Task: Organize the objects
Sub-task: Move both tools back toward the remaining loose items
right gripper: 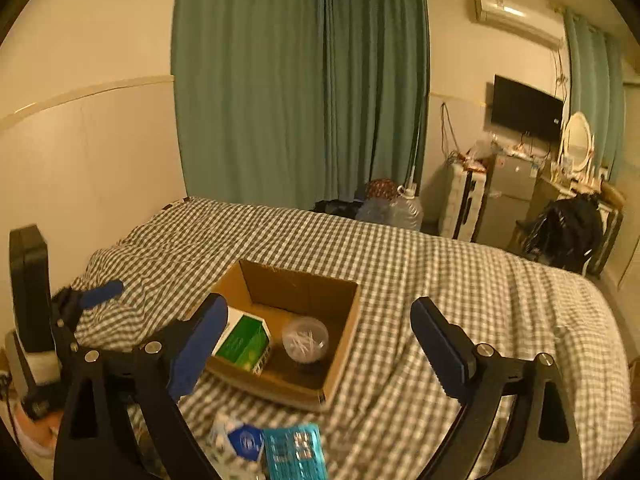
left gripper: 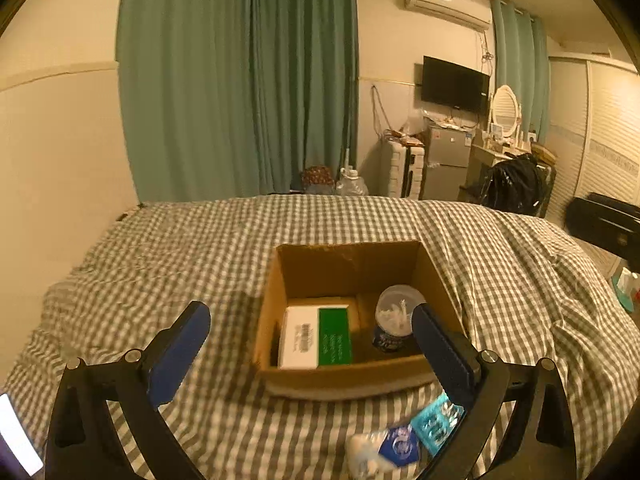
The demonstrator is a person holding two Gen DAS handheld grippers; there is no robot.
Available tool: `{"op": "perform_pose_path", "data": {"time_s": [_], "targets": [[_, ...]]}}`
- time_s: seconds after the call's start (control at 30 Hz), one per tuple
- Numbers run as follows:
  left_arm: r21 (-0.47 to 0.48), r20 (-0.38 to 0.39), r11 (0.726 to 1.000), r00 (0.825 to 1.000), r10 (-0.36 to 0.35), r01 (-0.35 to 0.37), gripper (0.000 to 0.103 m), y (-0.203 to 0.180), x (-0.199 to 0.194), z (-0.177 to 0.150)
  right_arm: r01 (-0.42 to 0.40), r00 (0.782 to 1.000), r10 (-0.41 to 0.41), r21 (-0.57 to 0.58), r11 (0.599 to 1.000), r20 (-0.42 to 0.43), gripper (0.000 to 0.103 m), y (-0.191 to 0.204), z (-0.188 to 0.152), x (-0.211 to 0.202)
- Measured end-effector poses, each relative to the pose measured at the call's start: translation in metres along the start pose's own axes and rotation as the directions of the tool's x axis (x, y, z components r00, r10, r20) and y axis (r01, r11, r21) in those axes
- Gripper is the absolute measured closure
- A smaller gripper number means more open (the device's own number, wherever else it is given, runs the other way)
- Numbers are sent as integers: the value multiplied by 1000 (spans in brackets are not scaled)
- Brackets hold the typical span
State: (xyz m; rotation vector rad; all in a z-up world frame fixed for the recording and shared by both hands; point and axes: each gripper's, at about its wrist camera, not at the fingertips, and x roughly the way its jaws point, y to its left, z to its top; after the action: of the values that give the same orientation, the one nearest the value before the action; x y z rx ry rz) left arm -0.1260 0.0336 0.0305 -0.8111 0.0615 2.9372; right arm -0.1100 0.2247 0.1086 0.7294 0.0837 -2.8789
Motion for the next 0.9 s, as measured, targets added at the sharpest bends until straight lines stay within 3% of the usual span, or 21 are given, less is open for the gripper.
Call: {"op": "perform_pose_path", "data": {"time_s": [0.13,0.33,0.6,0.73,0.9], "targets": [[-14,-11,1000,1000,25,-25,0,10,-23,-9,15,1000,-15,-15,1000,5,6,3,-17,-37],[9,-56,998,996,69,-68,0,22,-41,-53,53,998,-54,-29,998,-31,1,12,-63,-59],[56,-183,996,980,74,-65,0,18,-34,-141,53,984,-55,-12,999,-168,1,34,-135,-24],[100,-233,993,969,87,-65,0,14,-27,-173,20,968,-21,-4,1000,-249,1,48,-165,-4],[75,-299,997,953,41,-19,0,19,-17,-202,13,954,-12,3,1000,-299,1,56,-183,11]]}}
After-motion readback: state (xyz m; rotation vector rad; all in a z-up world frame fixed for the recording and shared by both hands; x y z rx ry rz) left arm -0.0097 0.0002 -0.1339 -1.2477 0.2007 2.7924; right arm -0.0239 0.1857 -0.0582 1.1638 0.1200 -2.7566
